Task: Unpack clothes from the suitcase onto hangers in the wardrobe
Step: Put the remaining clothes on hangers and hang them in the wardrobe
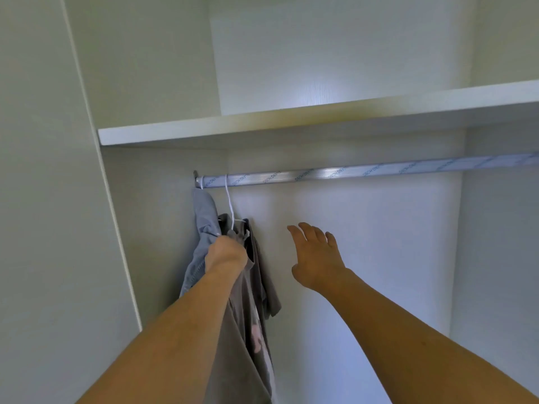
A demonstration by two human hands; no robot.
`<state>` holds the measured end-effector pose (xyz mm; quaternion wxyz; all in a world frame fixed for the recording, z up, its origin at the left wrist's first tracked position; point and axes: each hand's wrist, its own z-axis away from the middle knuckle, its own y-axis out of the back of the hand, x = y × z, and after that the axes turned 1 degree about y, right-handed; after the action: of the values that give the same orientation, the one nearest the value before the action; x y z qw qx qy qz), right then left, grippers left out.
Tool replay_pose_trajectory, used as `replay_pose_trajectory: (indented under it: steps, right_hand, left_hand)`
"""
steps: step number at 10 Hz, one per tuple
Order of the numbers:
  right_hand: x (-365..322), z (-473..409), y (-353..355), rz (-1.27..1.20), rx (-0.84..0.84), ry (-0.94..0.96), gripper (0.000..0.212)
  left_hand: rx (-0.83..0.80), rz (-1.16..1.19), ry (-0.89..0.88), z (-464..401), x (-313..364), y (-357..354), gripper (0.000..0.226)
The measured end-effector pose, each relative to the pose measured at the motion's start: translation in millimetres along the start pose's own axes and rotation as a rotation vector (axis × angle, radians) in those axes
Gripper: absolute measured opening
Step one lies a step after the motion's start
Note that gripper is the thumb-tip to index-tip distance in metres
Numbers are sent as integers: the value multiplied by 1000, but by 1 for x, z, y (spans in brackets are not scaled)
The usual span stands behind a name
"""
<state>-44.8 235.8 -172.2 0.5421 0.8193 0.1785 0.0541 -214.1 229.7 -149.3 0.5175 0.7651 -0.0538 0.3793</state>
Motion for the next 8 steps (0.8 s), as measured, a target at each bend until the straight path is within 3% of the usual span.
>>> replay_pose_trajectory:
  steps: [3, 4, 6, 8]
  right_hand:
    - [-19, 30, -9, -56, 10, -36, 78]
    - [-29, 50, -11, -66, 55, -54, 77]
    - [-59, 113, -13, -121, 134, -57, 76]
    - [-105, 202, 14, -175, 207, 11, 71]
  left_hand:
    - [73, -138, -212, 24, -15, 12, 28]
    - [79, -141, -263, 43, -26, 16, 40]
    - [137, -174, -380, 114, -74, 36, 50]
    - [296, -328, -510, 200, -121, 83, 48]
